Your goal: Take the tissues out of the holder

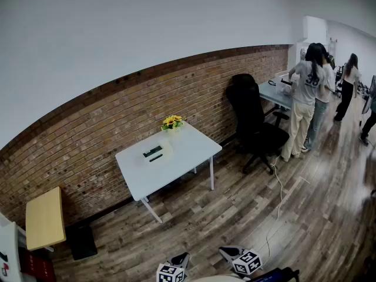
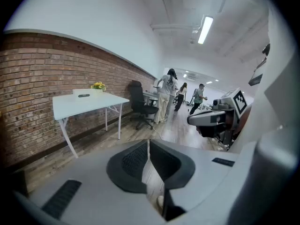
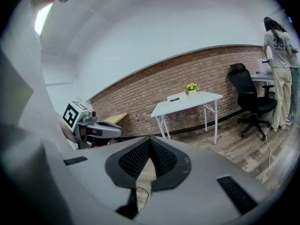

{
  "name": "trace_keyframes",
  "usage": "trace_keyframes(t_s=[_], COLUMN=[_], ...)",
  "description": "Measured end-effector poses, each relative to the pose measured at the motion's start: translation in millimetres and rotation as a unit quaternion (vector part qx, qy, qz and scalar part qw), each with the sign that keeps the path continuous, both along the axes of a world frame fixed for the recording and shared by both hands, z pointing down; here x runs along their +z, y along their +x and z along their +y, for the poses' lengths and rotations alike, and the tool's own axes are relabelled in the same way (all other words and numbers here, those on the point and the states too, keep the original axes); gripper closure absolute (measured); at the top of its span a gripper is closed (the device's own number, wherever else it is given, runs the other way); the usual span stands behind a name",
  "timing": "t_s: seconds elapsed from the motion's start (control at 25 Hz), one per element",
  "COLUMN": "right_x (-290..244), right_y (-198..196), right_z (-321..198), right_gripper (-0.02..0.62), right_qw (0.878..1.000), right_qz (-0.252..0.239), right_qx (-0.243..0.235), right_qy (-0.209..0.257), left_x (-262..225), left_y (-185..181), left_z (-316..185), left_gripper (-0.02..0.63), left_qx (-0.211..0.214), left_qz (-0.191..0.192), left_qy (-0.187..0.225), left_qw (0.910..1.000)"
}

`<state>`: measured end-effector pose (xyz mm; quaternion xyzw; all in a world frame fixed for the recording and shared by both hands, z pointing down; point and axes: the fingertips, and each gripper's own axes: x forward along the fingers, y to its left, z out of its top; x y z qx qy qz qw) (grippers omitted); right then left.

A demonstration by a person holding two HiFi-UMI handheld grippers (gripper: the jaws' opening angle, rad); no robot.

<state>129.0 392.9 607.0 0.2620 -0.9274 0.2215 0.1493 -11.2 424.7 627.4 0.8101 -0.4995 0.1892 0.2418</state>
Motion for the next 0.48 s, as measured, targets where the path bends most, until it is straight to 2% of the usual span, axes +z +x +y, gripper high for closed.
trace_keyframes(t_s=[0.12,0.32,0.48], right_x=[-0.2,-8.3,-7.8], right_y=[17.6,34.7,37.8], right_z=[-4.0,-9.7,-7.4], right_gripper=[0.589,0.589,0.589], right_qw=[1.0,0.996,0.996], right_qz=[-0.004,-0.056,-0.054], right_qx=[0.026,0.061,0.064], right_qy=[0.0,-0.015,-0.014], left_x=[0.6,1.8,2.9], left_y=[9.8,27.8,32.3], left_z=[-1.6,0.4,3.4], left_gripper=[0.583,0.583,0.583], left_qx=[0.003,0.021,0.029], left_qz=[0.001,0.0,-0.005], left_qy=[0.002,0.012,0.005], left_qw=[1.0,0.9997,0.9996])
